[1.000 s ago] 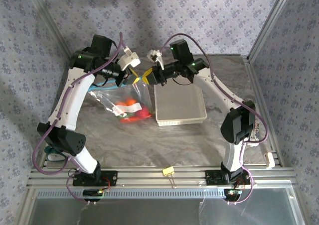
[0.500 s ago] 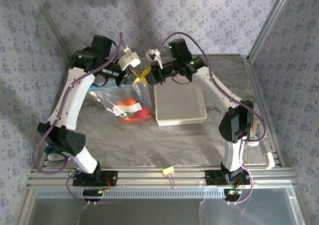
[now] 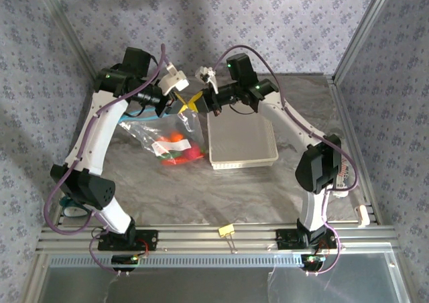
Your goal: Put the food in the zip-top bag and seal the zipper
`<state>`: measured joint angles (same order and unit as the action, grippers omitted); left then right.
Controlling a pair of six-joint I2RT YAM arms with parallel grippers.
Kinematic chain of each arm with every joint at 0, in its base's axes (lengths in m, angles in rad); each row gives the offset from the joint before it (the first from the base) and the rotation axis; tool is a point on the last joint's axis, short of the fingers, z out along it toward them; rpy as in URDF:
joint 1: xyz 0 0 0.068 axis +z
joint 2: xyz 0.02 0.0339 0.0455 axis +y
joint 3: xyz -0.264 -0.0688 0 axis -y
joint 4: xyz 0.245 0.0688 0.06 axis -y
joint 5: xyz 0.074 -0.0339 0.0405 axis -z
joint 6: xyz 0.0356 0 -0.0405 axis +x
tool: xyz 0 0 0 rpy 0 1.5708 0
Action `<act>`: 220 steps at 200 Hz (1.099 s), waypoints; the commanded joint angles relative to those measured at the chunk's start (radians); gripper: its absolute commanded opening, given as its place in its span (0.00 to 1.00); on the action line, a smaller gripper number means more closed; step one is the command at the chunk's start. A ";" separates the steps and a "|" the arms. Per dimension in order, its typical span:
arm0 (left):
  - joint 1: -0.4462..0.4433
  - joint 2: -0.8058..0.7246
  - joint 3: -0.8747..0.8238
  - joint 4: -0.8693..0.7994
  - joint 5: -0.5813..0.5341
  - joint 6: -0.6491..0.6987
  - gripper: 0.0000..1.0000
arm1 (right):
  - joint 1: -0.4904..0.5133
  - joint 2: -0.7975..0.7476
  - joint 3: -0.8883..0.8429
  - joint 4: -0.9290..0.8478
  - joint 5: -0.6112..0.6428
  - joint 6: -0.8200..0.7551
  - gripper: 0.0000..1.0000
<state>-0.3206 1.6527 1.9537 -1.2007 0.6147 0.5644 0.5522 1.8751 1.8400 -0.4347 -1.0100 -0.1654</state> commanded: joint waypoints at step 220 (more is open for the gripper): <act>0.020 -0.035 -0.038 -0.007 -0.136 -0.059 0.01 | -0.038 -0.130 -0.113 0.101 0.149 0.069 0.00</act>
<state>-0.3206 1.6508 1.9324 -1.1755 0.5369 0.5293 0.5396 1.7931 1.7302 -0.3553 -0.8829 -0.1188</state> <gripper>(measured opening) 0.060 0.050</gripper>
